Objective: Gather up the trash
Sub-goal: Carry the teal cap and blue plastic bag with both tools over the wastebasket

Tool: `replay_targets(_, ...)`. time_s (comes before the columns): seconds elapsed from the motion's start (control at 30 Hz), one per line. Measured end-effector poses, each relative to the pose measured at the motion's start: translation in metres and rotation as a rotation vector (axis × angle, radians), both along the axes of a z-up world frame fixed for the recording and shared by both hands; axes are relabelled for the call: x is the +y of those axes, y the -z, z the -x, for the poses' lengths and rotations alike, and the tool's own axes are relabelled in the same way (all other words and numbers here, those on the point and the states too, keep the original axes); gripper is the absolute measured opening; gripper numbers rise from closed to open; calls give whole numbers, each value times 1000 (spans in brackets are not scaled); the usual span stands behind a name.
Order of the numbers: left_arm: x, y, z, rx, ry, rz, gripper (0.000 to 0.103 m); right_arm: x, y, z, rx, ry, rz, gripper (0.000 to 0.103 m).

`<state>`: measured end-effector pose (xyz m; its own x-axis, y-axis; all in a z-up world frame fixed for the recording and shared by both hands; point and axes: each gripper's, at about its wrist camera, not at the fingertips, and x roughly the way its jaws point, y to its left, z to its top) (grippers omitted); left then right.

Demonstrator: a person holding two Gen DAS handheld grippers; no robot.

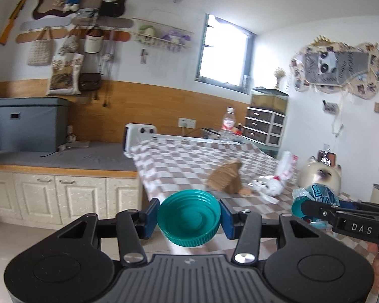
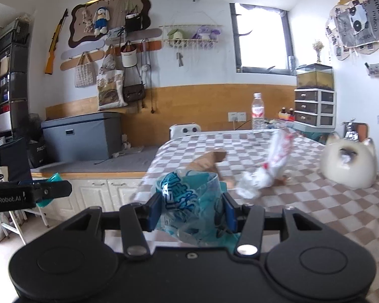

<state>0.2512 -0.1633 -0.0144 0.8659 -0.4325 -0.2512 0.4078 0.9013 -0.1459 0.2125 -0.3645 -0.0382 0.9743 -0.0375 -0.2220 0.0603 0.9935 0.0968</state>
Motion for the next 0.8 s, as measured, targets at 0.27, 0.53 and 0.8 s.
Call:
replay_targets(0.27,67,19,-11,34,-81,44,51,69,-1,-20,12,-57,-2,51)
replay_targets(0.53,134,61,-24,113,-182,67,51,139,24,-45,91,-142,-13,51)
replay_targets(0.8,188,126,-42,251,-270,110,51,198,71,-69,192,-171,5,51)
